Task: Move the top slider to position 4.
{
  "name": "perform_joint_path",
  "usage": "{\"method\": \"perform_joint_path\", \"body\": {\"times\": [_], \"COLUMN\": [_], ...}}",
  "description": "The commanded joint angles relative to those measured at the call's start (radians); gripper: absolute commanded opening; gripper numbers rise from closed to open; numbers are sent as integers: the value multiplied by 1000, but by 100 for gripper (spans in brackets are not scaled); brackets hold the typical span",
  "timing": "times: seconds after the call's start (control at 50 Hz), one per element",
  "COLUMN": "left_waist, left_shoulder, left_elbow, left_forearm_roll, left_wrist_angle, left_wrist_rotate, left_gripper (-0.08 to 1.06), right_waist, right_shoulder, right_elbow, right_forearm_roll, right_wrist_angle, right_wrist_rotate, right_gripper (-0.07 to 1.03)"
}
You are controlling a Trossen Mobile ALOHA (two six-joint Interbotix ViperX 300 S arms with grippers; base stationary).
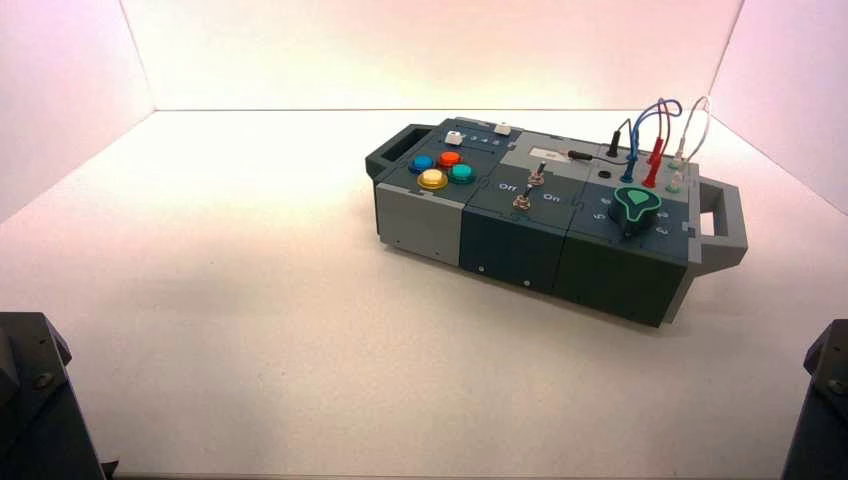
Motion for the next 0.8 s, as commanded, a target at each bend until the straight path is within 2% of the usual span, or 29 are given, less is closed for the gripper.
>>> {"method": "perform_joint_path", "body": {"times": [0.02,0.5,0.66,0.8], "left_waist": [5,0,-11,-25], "left_shoulder": [6,5,6,5], "left_elbow": [-21,-18,-17,-18], "left_forearm_roll": [-2,-2,-2,-2], "left_wrist_angle": [-12,-3,3,6], "left_wrist_rotate": [3,2,2,2], "left_gripper": [-3,-3,-3,-3], "right_waist": [2,11,72,156], "right_shoulder": [8,20,91,222], "right_elbow": [-23,-28,-54,-109], "right_forearm_roll": [3,14,23,23], "right_wrist_angle": [-6,-5,12,40], "right_wrist_rotate": [0,0,-2,-2], "right_gripper": [-2,-2,-2,-2]}}
